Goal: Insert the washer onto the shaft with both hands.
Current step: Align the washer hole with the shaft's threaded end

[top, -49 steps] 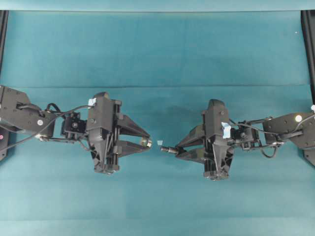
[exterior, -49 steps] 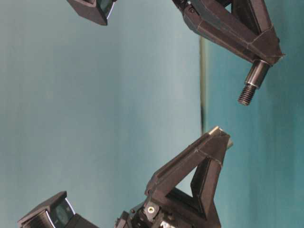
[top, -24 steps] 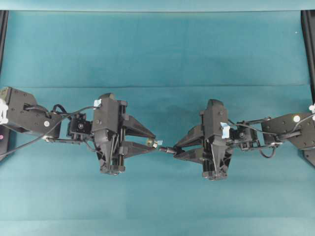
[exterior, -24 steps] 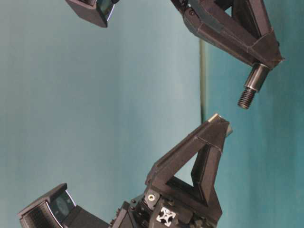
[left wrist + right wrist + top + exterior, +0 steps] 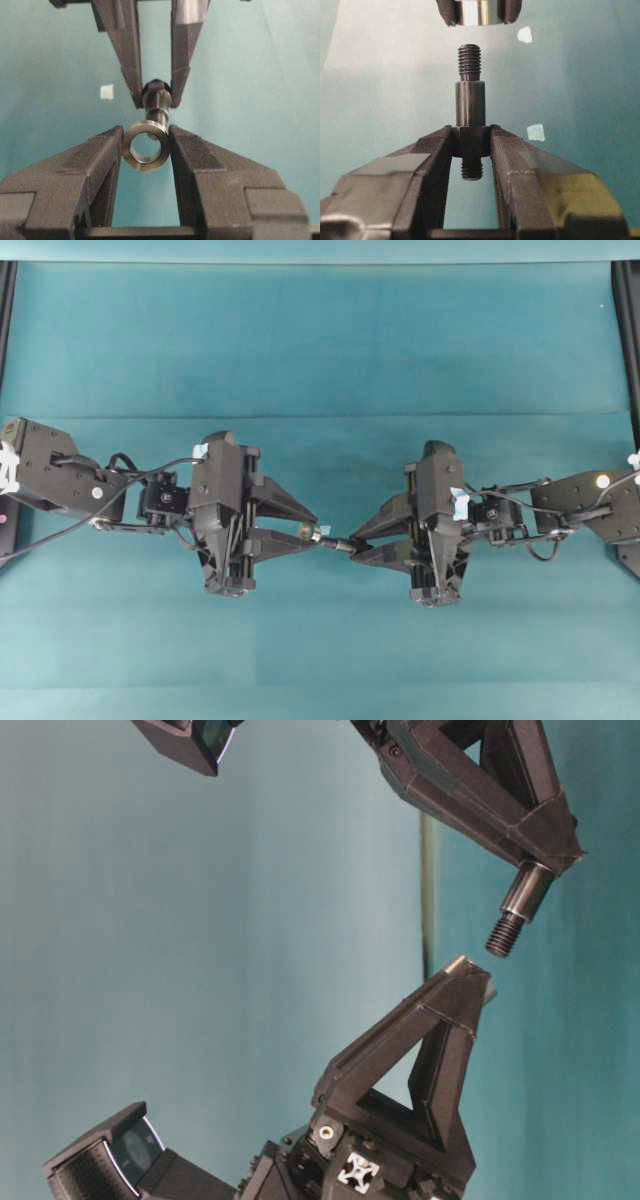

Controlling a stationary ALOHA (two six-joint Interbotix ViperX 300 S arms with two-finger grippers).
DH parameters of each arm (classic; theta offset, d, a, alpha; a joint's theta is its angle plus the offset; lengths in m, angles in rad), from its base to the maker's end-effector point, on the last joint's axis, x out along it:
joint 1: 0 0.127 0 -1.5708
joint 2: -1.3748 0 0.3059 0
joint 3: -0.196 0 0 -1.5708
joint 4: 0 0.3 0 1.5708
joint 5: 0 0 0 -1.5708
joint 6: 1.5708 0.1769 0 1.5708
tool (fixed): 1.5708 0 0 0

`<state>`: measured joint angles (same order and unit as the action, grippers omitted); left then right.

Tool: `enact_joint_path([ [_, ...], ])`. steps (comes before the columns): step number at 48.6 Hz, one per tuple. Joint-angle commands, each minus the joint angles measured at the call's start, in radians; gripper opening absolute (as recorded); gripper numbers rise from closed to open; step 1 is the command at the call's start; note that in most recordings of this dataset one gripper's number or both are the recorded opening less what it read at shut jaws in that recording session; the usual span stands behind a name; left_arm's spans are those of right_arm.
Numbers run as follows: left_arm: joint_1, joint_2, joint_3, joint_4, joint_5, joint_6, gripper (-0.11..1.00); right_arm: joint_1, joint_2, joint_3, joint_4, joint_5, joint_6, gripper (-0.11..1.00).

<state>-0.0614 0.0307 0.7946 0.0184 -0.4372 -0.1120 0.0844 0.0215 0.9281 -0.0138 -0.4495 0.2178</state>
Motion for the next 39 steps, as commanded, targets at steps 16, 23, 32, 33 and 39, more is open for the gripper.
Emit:
enact_joint_path([
  [16, -0.002, 0.002, -0.02, 0.0, -0.011, -0.002, 0.36, 0.002, 0.0, -0.023, 0.002, -0.015, 0.011, 0.0],
  [23, -0.003, 0.003, -0.021, 0.002, -0.012, -0.002, 0.36, 0.002, 0.0, -0.026, 0.002, -0.017, 0.011, 0.0],
  [32, -0.008, 0.006, -0.021, 0.0, -0.011, -0.003, 0.36, 0.0, 0.002, -0.029, 0.003, -0.02, 0.011, 0.0],
  [33, -0.008, 0.006, -0.021, 0.002, -0.011, -0.003, 0.36, 0.0, 0.002, -0.029, 0.002, -0.02, 0.011, 0.0],
  [39, -0.009, 0.008, -0.021, 0.002, -0.012, -0.003, 0.36, -0.002, 0.003, -0.031, 0.003, -0.026, 0.011, 0.0],
])
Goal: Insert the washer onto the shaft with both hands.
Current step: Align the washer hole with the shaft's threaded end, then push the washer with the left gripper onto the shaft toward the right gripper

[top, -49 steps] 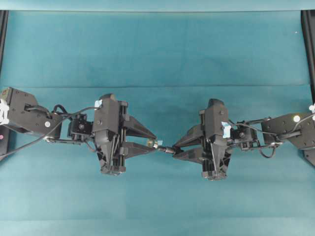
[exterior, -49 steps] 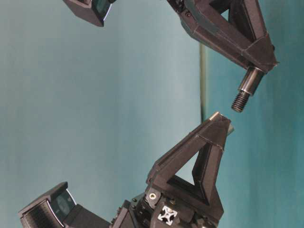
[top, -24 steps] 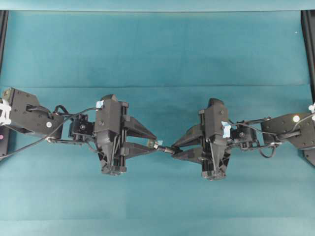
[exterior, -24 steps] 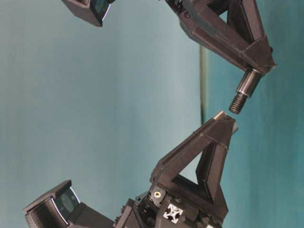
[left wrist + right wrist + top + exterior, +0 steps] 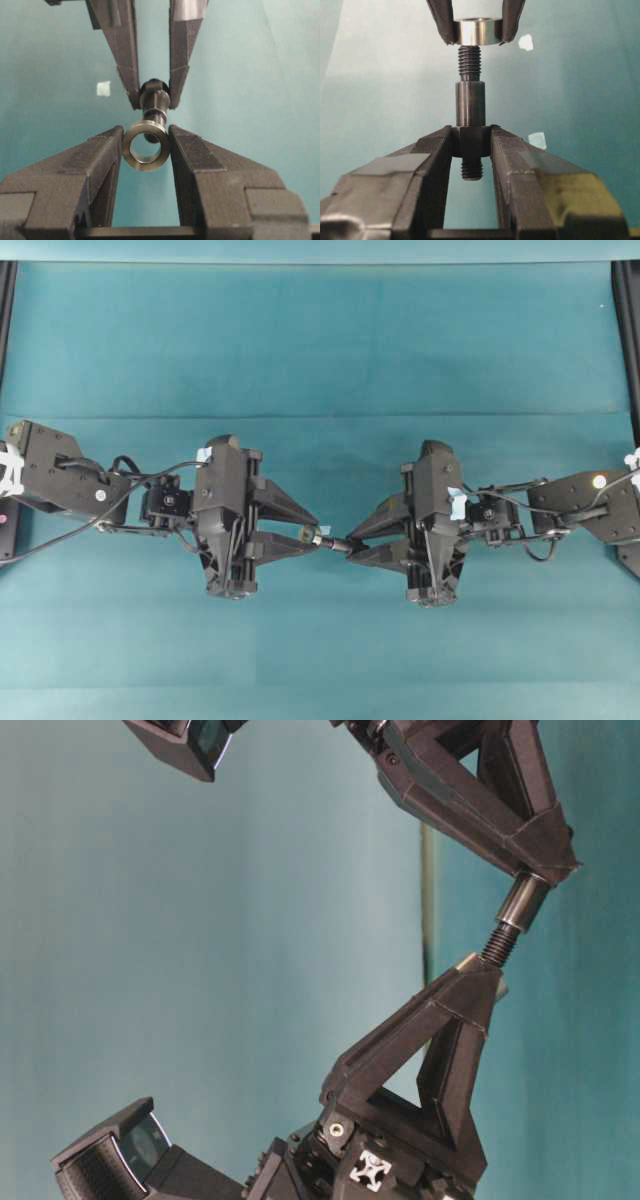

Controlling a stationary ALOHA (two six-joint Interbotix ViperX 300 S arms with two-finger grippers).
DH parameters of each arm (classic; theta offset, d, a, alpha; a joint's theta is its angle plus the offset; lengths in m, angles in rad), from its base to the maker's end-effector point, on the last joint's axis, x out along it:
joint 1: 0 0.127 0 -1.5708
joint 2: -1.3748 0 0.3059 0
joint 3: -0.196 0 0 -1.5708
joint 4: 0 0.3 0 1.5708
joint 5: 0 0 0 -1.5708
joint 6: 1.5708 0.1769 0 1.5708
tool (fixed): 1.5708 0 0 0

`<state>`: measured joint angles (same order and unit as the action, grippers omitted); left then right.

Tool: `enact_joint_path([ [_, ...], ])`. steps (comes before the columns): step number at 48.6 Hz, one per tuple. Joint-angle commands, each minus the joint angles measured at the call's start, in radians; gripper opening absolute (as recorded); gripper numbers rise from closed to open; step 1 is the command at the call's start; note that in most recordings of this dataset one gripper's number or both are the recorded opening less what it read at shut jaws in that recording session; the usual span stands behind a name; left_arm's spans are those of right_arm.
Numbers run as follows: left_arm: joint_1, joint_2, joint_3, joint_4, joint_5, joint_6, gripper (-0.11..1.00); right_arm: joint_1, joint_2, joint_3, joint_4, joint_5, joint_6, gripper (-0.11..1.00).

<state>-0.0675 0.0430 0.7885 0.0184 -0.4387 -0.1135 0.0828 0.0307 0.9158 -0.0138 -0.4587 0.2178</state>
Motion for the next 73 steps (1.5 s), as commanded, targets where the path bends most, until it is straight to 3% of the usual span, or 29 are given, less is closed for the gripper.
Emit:
enact_joint_path([
  [1, -0.003, -0.006, -0.017, 0.0, -0.011, -0.003, 0.36, 0.0, -0.006, -0.02, 0.002, -0.02, 0.011, 0.0],
  [73, -0.017, 0.086, -0.097, 0.002, -0.009, -0.003, 0.36, -0.003, -0.003, -0.029, 0.002, -0.025, 0.011, 0.0],
])
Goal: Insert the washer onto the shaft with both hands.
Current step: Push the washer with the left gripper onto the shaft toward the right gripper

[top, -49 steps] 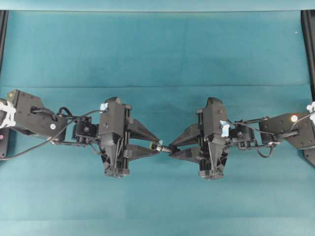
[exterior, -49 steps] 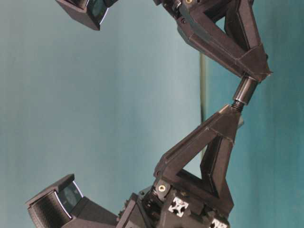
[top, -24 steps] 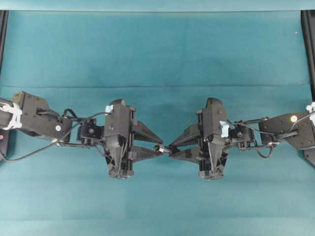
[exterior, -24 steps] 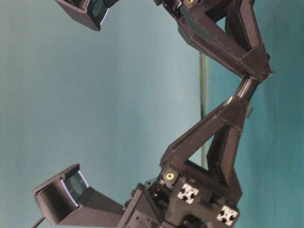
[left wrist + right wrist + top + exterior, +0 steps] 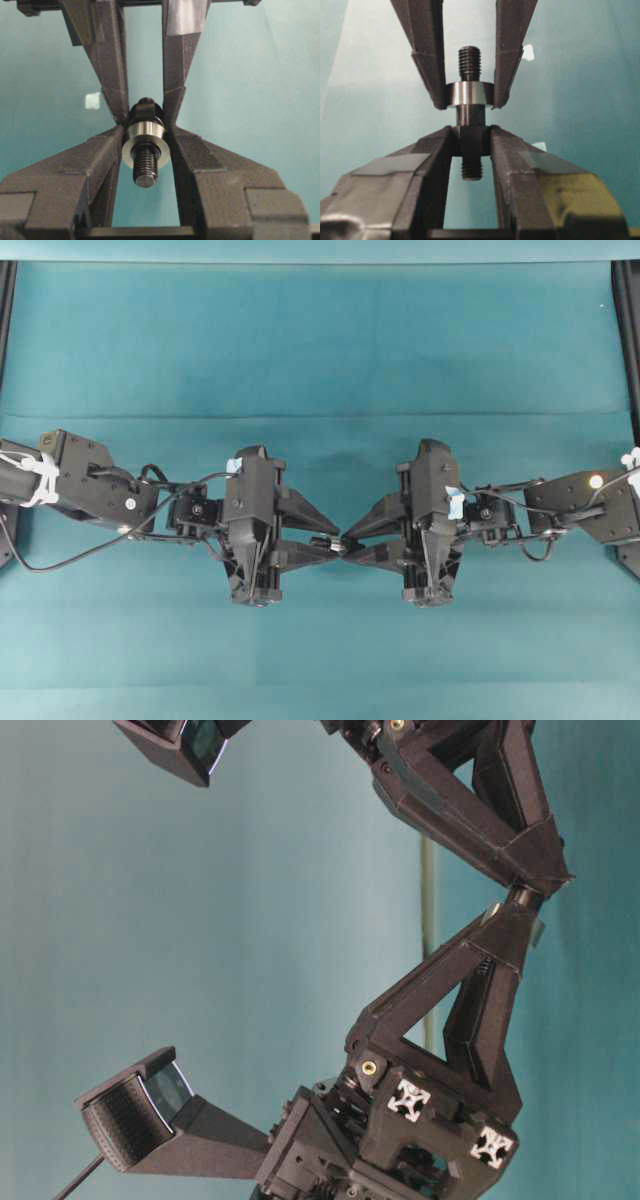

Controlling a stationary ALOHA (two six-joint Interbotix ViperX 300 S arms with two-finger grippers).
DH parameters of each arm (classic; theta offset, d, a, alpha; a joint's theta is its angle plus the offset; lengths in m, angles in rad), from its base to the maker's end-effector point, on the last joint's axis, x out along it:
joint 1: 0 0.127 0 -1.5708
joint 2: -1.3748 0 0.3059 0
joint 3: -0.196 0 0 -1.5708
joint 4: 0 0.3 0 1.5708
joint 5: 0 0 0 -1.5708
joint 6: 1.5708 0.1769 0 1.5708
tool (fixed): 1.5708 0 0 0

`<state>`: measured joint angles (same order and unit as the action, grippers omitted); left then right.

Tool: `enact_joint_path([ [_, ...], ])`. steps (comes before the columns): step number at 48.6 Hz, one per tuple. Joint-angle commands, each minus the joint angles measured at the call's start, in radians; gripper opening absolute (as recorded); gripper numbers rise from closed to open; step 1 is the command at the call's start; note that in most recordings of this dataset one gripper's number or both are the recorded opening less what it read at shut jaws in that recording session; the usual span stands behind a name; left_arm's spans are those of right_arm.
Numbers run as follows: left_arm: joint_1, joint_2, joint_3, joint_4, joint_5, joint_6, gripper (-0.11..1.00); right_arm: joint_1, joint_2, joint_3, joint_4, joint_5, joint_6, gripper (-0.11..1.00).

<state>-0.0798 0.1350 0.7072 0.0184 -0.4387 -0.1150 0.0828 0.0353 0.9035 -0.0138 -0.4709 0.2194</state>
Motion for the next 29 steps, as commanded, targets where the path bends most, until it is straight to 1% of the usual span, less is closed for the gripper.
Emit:
enact_joint_path([
  [1, -0.005, -0.006, -0.015, 0.002, -0.011, -0.002, 0.36, -0.003, -0.008, -0.017, 0.002, -0.012, 0.009, 0.0],
  [29, -0.005, 0.012, -0.048, 0.0, 0.003, -0.002, 0.36, -0.003, -0.008, -0.017, 0.002, -0.012, 0.009, 0.0],
])
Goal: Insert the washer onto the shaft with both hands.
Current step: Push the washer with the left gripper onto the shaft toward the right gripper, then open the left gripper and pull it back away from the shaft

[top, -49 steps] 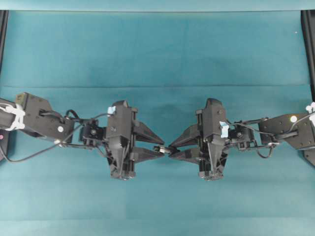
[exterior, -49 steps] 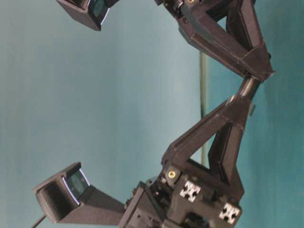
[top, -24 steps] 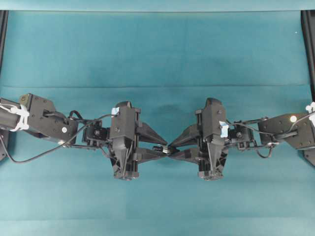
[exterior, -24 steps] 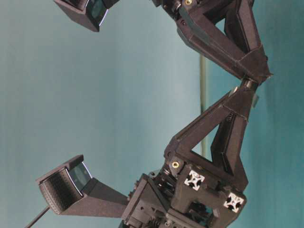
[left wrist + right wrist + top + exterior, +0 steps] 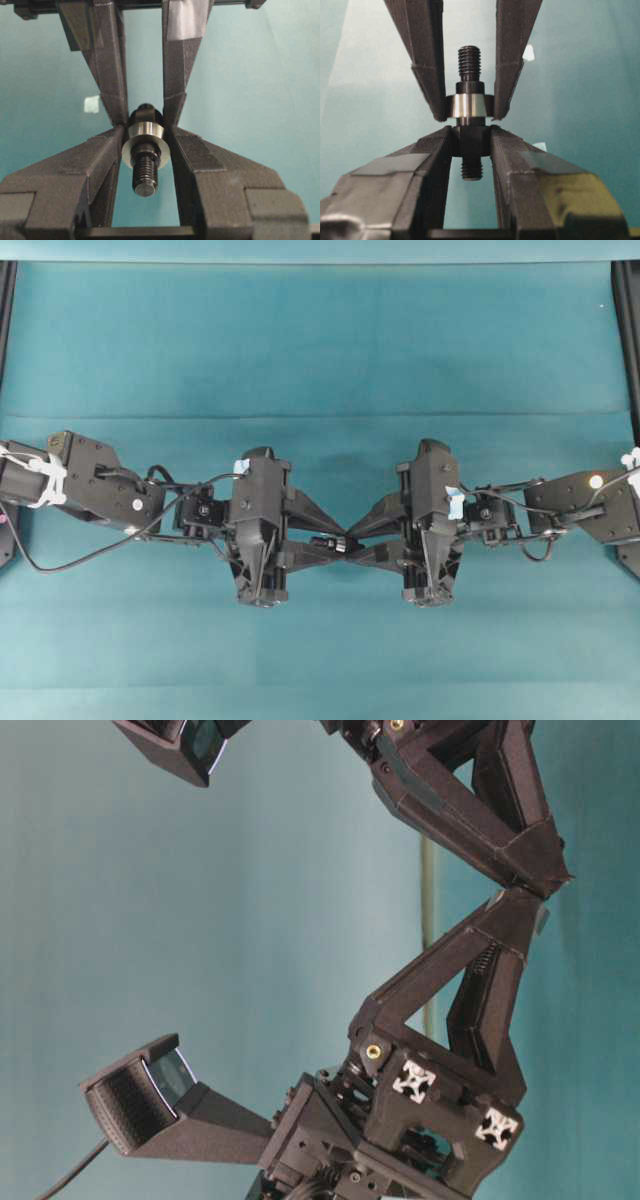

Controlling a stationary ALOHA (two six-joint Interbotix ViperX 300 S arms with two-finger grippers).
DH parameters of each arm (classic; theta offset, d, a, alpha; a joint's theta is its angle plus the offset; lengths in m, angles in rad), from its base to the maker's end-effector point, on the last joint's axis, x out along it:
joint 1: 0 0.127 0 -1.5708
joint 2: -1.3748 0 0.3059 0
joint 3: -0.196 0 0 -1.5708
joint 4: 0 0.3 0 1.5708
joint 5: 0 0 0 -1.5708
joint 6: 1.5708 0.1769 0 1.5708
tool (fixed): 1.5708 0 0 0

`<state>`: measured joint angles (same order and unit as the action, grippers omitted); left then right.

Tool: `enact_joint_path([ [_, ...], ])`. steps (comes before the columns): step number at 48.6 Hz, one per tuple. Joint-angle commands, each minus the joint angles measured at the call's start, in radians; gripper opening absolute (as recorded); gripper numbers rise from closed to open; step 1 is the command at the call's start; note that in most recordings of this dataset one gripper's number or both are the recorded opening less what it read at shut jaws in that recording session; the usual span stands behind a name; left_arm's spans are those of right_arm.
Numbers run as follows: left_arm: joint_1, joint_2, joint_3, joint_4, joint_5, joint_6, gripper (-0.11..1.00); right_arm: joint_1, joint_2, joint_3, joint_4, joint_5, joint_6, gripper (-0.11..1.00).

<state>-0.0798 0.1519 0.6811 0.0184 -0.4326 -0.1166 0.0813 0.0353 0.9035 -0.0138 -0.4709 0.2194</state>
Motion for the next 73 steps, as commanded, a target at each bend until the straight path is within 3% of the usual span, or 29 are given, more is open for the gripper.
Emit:
enact_joint_path([
  [1, -0.005, -0.005, -0.023, 0.0, -0.003, 0.0, 0.36, -0.002, -0.008, -0.015, 0.002, -0.012, 0.009, 0.0],
  [43, -0.003, 0.003, -0.041, 0.0, 0.017, -0.032, 0.37, -0.002, -0.008, -0.017, 0.002, -0.012, 0.008, 0.0],
  [45, -0.003, 0.003, -0.046, 0.002, 0.017, -0.032, 0.42, -0.002, -0.008, -0.017, 0.003, -0.012, 0.008, 0.0],
  [50, -0.003, 0.003, -0.044, 0.0, 0.017, -0.032, 0.74, -0.002, -0.008, -0.017, 0.003, -0.008, 0.008, 0.0],
  [54, -0.003, 0.002, -0.041, 0.0, 0.017, -0.032, 0.92, -0.002, -0.008, -0.015, 0.002, -0.008, 0.008, 0.0],
  [73, -0.005, -0.032, -0.029, 0.002, 0.114, -0.029, 0.91, -0.002, -0.008, -0.017, 0.002, -0.003, 0.008, 0.0],
])
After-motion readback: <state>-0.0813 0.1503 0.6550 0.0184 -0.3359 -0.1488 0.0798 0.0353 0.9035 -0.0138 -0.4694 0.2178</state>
